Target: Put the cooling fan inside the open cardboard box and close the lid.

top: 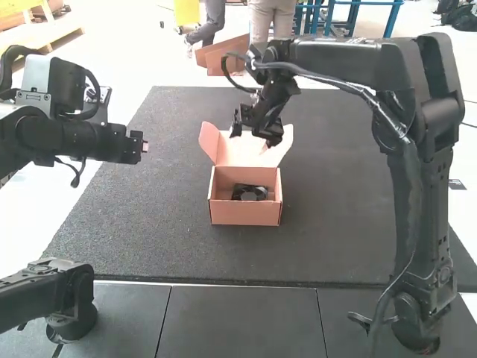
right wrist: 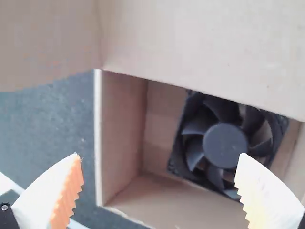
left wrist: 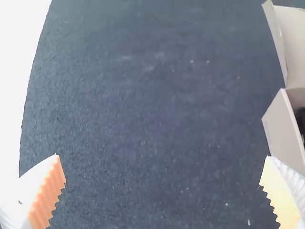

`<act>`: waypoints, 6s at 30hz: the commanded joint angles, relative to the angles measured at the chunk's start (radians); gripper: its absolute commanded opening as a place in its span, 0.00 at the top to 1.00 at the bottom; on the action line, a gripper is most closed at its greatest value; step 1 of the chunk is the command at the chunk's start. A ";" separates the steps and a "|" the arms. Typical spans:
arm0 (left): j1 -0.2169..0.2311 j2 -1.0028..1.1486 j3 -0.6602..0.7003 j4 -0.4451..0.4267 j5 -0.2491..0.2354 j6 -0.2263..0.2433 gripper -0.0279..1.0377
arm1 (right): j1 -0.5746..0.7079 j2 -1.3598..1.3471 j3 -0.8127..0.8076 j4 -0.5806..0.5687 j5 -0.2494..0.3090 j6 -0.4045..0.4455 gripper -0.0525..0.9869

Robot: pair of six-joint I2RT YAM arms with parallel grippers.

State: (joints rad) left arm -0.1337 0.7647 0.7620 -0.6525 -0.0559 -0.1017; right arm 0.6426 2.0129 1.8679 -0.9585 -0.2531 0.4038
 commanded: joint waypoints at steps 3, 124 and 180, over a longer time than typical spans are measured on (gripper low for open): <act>-0.004 0.058 0.062 0.037 0.001 0.002 0.06 | -0.055 -0.057 0.132 -0.046 0.044 -0.069 0.15; -0.176 0.760 0.369 0.441 0.080 -0.064 0.06 | -0.218 -0.183 -0.223 0.184 0.069 -0.295 0.97; -0.262 0.571 0.155 0.344 0.079 -0.096 0.06 | -0.103 -0.477 -0.621 0.290 0.009 -0.241 0.97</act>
State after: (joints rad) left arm -0.3862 1.3720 0.9195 -0.3138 0.0189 -0.1925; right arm 0.5217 1.5753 1.2568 -0.6754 -0.2146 0.1402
